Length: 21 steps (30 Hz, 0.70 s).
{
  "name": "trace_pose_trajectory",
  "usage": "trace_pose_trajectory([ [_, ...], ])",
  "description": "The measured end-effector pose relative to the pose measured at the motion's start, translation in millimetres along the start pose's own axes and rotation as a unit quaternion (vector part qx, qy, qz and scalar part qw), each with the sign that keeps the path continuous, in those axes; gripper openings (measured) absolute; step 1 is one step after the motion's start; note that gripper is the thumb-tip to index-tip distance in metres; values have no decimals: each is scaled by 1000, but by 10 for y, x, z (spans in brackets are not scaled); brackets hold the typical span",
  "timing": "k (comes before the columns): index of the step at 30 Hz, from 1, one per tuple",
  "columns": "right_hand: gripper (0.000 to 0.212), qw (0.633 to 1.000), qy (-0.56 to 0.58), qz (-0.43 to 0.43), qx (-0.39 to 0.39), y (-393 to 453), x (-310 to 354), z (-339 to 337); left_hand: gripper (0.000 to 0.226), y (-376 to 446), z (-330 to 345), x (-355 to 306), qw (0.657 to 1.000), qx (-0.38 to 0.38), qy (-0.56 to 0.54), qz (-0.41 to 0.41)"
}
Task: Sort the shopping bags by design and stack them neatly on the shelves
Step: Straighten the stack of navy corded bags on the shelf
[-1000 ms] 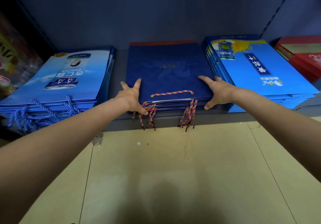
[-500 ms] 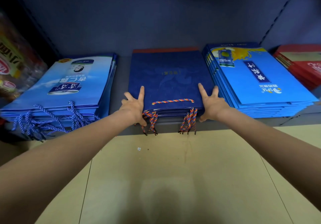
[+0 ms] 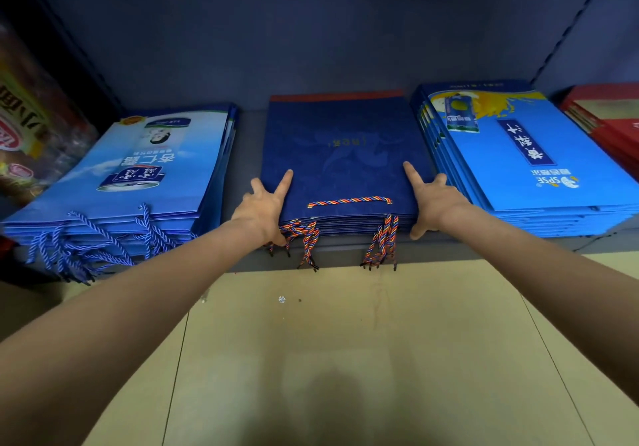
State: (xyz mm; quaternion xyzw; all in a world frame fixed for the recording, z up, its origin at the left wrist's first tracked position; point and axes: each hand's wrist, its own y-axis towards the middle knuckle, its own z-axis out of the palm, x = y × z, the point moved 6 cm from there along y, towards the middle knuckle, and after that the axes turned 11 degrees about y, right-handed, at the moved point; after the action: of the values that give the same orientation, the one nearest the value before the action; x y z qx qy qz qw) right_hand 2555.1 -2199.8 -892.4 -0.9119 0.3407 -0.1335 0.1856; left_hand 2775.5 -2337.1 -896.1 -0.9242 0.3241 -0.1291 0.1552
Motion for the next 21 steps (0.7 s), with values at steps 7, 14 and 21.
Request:
trace_pose_trajectory([
  [7, 124, 999, -31, -15, -3, -156, -28, -107, 124, -90, -9, -7, 999, 24, -30, 28],
  [14, 86, 982, -17, -188, 1, -461, 473, -260, 105, -131, -93, 297, 992, 24, -51, 110],
  [21, 68, 918, -35, -383, -98, -690, 1240, 42, 76, -174, -168, 274, 987, -32, 34, 155],
])
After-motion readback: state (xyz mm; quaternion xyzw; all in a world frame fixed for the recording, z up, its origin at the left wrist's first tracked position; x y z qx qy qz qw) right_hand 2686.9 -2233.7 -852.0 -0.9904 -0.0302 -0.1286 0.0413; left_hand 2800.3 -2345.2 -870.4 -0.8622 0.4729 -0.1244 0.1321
